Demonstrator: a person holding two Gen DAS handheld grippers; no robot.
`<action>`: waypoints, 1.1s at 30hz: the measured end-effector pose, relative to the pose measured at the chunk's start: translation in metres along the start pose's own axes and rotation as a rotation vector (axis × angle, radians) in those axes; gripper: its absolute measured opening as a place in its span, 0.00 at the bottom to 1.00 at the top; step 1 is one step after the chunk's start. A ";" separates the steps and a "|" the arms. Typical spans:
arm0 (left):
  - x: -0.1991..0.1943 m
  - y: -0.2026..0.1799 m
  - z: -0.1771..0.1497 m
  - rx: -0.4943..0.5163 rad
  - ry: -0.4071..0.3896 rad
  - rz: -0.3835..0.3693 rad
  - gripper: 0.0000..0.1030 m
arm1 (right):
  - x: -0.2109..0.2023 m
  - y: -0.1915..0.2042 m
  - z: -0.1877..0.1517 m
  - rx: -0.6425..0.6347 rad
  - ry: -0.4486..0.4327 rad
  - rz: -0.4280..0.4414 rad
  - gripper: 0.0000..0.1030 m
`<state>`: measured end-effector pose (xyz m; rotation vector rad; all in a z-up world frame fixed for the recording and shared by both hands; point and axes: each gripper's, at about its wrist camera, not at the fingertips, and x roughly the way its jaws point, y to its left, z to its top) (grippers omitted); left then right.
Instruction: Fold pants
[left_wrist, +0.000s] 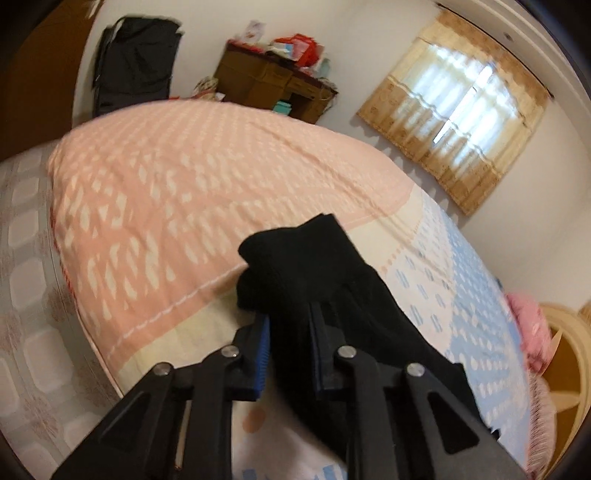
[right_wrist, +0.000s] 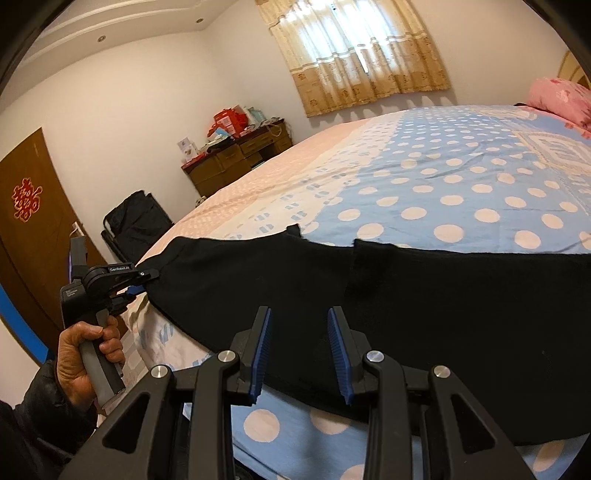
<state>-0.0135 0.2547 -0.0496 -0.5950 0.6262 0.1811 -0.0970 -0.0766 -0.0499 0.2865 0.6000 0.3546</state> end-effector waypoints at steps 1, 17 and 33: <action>-0.003 -0.008 0.001 0.041 -0.019 0.003 0.17 | -0.002 -0.002 0.000 0.011 -0.007 -0.005 0.32; -0.061 -0.189 -0.092 0.723 -0.118 -0.429 0.16 | -0.065 -0.088 0.002 0.309 -0.151 -0.159 0.33; -0.047 -0.222 -0.203 1.134 0.114 -0.517 0.20 | -0.062 -0.112 -0.009 0.409 -0.141 -0.093 0.33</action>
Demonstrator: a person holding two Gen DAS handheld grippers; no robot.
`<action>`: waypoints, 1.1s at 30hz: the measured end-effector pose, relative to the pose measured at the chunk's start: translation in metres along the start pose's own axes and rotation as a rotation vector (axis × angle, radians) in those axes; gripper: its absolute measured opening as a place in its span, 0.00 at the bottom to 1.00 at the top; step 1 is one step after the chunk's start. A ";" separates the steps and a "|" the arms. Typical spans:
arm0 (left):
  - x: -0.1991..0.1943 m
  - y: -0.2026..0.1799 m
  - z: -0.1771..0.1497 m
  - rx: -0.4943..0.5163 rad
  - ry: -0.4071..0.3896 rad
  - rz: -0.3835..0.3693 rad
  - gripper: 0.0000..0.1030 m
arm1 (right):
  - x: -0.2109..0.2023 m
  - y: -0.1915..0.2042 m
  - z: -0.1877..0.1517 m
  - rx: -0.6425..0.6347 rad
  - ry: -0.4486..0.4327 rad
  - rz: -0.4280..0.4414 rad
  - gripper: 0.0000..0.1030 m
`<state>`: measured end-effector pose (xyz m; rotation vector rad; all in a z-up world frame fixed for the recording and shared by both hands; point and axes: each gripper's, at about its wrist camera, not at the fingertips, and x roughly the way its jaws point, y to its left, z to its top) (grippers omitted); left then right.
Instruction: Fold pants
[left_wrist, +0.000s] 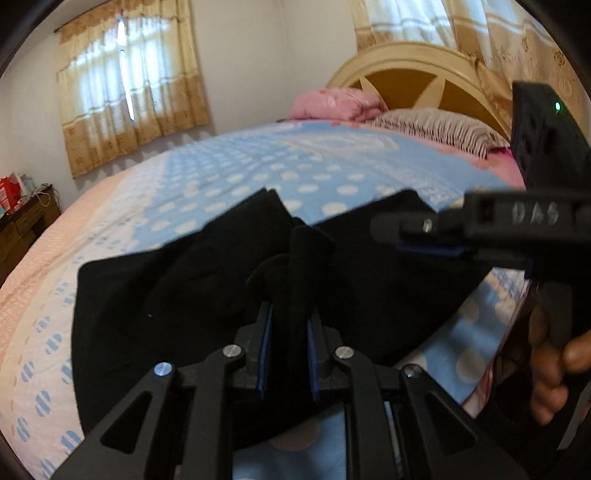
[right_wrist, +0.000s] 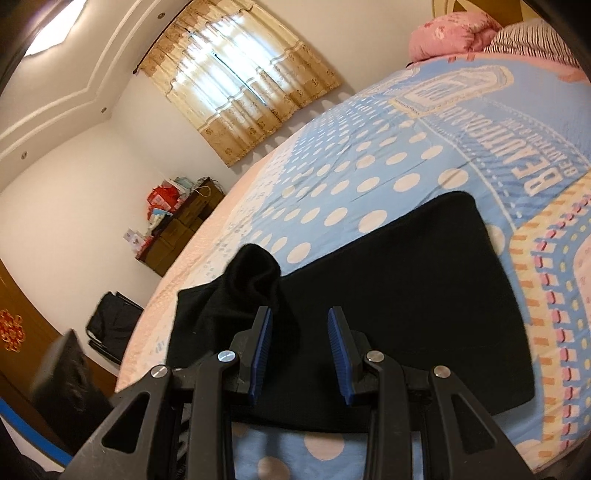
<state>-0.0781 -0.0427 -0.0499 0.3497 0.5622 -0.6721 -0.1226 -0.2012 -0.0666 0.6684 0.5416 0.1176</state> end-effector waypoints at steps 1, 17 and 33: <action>-0.001 -0.001 0.000 0.020 0.001 -0.004 0.25 | 0.000 0.001 0.001 0.004 0.002 0.010 0.34; -0.064 0.133 -0.004 -0.349 -0.011 0.165 0.83 | 0.058 0.034 -0.006 -0.071 0.149 0.049 0.61; -0.053 0.171 -0.023 -0.575 0.045 0.267 0.83 | 0.027 0.115 -0.013 -0.526 0.041 -0.090 0.20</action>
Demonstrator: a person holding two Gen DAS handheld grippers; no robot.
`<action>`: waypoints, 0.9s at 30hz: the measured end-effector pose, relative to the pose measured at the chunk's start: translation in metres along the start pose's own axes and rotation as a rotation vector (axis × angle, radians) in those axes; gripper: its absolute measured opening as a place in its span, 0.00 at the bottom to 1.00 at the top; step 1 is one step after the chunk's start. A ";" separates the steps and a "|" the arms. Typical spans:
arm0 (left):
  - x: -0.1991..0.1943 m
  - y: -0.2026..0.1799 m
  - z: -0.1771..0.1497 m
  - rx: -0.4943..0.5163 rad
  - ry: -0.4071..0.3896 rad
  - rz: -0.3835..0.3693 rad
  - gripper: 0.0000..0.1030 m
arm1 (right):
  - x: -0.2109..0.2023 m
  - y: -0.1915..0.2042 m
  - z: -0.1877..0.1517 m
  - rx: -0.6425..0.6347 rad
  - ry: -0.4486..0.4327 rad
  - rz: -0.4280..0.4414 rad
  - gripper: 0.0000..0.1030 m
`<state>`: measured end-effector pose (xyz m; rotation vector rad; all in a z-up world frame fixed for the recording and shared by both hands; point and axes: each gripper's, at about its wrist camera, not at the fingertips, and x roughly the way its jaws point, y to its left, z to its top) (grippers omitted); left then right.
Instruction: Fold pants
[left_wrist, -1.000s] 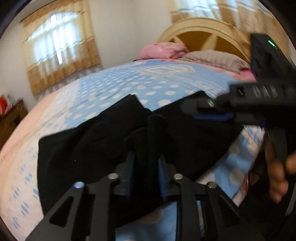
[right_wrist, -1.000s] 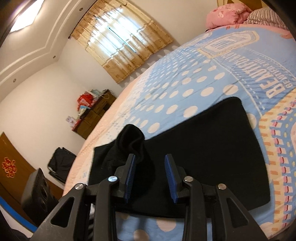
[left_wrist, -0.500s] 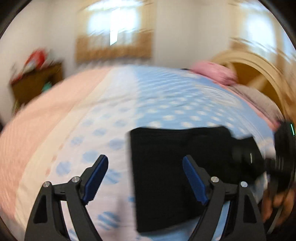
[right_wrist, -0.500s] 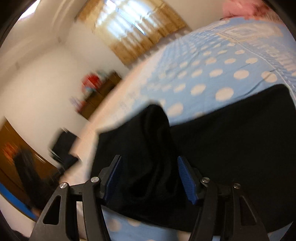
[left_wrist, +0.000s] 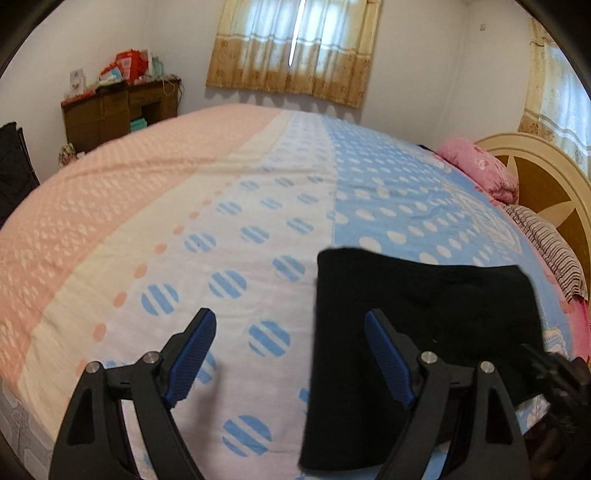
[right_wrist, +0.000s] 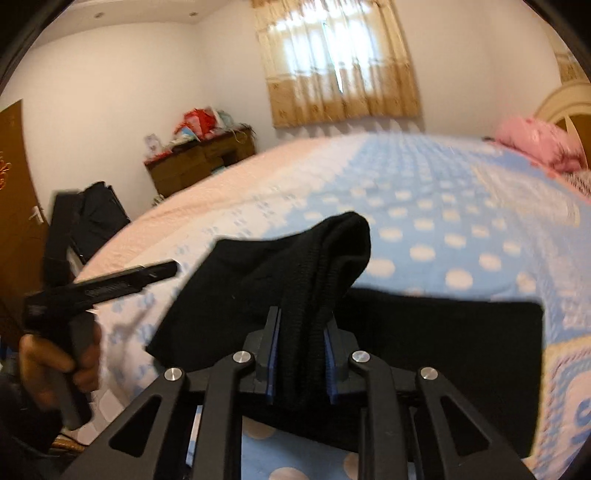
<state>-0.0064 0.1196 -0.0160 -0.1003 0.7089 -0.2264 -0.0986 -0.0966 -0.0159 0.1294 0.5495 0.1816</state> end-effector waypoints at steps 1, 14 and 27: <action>-0.001 -0.003 0.003 0.005 -0.007 -0.002 0.83 | -0.008 -0.003 0.004 -0.005 -0.017 -0.002 0.20; 0.014 -0.068 -0.001 0.134 0.022 -0.069 0.83 | -0.046 -0.122 -0.023 0.075 0.122 -0.185 0.20; 0.038 -0.106 -0.038 0.285 0.062 0.006 0.88 | -0.039 -0.152 -0.057 0.234 0.150 -0.193 0.34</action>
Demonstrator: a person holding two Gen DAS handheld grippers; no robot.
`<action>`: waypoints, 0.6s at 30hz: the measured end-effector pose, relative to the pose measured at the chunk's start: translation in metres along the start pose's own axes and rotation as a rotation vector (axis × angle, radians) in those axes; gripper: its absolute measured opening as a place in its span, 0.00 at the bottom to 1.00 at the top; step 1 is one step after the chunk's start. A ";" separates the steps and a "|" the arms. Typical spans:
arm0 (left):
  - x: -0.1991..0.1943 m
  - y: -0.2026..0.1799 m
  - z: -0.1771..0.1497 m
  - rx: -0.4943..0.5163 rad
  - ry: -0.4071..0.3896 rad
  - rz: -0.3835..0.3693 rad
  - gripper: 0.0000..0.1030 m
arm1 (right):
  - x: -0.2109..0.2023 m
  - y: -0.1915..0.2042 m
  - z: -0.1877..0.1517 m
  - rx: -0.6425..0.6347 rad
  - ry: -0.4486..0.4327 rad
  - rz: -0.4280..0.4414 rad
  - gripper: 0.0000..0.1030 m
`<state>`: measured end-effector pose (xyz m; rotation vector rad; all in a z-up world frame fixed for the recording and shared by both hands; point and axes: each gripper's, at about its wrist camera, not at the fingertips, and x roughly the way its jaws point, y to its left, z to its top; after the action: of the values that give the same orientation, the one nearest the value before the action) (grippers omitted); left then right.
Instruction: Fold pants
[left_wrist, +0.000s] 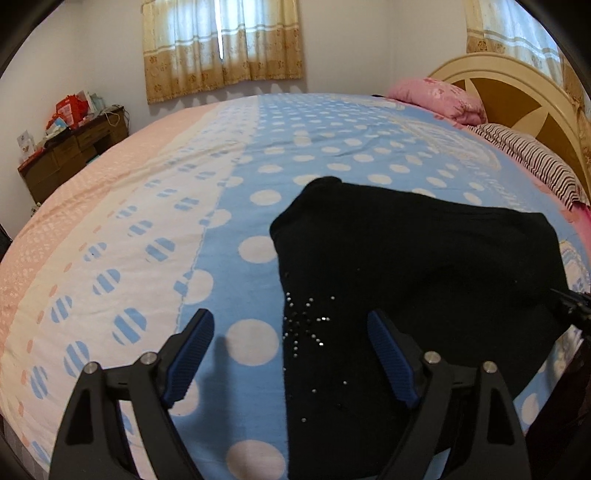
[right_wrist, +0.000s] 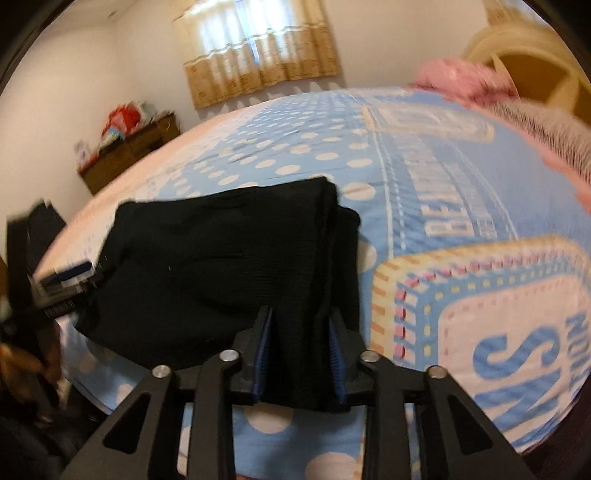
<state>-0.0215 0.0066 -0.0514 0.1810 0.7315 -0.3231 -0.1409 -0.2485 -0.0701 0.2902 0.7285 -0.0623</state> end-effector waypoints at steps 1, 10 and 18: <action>-0.001 0.000 0.000 0.003 -0.001 0.005 0.90 | -0.004 -0.003 -0.002 0.030 0.005 0.017 0.34; -0.002 0.000 -0.002 -0.012 0.002 0.019 0.94 | -0.052 0.062 0.006 -0.200 -0.165 -0.073 0.34; 0.001 0.008 -0.004 -0.029 0.028 0.026 1.00 | -0.007 0.050 -0.019 -0.167 0.034 -0.039 0.33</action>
<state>-0.0210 0.0146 -0.0544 0.1675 0.7605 -0.2859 -0.1505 -0.1956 -0.0666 0.1177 0.7685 -0.0336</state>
